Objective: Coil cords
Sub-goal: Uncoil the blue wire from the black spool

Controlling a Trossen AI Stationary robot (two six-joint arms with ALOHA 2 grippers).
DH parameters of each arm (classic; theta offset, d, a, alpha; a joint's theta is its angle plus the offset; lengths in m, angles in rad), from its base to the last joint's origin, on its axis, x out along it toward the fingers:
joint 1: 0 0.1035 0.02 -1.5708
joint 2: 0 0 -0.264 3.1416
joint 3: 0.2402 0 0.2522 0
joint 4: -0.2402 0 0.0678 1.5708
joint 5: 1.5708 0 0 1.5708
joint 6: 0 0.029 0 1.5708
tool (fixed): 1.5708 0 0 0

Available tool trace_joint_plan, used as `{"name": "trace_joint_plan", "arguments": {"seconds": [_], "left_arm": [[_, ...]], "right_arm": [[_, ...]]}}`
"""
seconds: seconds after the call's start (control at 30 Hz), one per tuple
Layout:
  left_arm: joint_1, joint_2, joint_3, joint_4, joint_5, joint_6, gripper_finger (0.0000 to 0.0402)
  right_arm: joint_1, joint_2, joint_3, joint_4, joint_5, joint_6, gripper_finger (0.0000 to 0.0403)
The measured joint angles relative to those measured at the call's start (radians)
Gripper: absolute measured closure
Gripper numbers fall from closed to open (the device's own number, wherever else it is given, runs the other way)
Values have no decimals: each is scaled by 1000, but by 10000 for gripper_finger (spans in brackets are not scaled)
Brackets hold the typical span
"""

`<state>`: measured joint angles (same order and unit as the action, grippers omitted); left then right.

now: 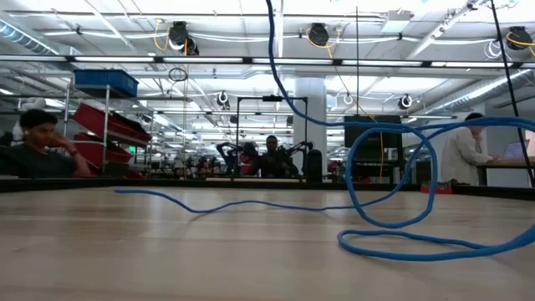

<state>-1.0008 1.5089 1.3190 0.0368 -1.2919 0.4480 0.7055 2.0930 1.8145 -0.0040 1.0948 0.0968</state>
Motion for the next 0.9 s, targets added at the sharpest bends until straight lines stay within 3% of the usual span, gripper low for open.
{"name": "trace_joint_plan", "arguments": {"seconds": [0.33,0.5,0.9], "left_arm": [[0,0,0,0,0,0,401],[0,0,0,0,0,0,401],[0,0,0,0,0,0,401]], "right_arm": [[0,0,0,-29,0,-1,377],[0,0,0,-32,0,-3,393],[-5,0,0,-31,0,27,306]]}}
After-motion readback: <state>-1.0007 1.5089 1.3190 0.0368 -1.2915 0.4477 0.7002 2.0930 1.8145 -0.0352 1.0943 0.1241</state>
